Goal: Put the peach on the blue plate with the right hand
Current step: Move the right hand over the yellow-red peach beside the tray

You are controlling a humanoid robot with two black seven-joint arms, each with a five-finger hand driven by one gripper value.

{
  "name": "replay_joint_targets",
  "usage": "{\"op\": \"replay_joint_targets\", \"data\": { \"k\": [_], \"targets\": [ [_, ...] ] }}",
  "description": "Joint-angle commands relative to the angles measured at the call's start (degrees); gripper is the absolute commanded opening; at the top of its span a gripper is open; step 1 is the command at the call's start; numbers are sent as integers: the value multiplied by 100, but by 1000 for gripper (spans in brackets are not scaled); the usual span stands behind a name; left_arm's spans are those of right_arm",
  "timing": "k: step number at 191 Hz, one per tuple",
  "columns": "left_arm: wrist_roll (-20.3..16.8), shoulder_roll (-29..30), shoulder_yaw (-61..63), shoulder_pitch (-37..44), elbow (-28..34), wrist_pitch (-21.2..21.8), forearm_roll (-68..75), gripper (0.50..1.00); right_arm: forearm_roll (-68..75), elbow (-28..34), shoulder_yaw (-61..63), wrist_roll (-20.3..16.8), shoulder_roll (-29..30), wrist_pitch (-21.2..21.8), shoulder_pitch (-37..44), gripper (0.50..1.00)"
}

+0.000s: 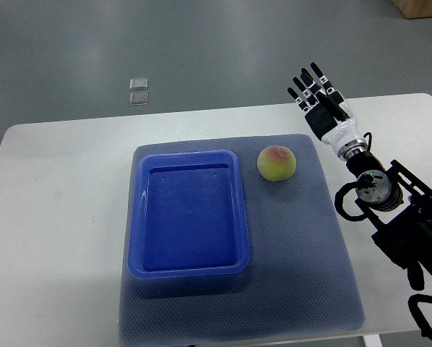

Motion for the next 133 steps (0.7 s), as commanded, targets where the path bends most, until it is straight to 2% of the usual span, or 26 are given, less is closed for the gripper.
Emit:
{"op": "replay_joint_targets", "data": {
  "k": [1,73,103,133],
  "targets": [
    [0,0,0,0,0,0,-4,1000,0,0,1,3,0,-1,0,930],
    [0,0,0,0,0,-9,-4,1000,-88,9,-105,-23,26,-45,70,932],
    [0,0,0,0,0,-9,5,1000,-237,9,-597,-41,-53,-45,360,932],
    [0,0,0,0,0,-71,-4,1000,-1037,0,-1362,-67,-299,-54,826,932]
  ]
}}
